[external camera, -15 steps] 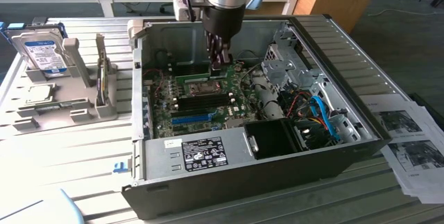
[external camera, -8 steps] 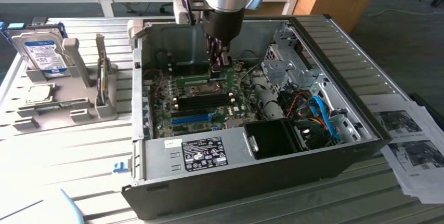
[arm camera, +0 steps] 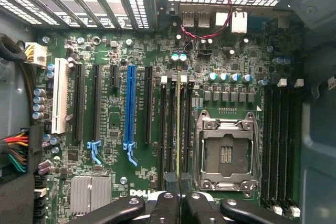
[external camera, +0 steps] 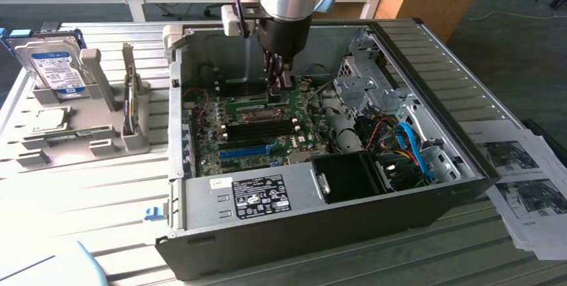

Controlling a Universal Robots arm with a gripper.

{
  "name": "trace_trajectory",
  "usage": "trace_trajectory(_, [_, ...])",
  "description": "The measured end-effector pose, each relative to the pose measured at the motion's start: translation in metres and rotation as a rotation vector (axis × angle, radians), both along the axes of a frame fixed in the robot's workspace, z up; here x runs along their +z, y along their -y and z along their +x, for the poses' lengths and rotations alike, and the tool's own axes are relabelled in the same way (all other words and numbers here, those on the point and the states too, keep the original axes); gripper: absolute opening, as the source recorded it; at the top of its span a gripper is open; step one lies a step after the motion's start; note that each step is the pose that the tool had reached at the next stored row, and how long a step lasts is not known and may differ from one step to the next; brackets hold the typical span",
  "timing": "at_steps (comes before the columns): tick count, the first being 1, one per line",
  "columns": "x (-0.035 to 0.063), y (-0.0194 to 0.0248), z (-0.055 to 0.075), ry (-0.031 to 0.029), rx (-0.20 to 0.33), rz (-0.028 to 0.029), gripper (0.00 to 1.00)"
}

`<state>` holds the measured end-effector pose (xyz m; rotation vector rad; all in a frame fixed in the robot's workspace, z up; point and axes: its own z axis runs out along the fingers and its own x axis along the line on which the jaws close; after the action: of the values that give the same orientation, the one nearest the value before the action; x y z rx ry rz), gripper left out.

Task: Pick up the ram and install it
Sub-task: 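Insert the ram into the slot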

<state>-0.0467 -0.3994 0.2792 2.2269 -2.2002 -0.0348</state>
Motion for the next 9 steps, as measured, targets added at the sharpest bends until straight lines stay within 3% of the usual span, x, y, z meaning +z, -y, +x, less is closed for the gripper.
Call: trace_trajectory(9, [-0.0094,0.0000,-0.0002,0.0001,0.000,0.0000,0.11])
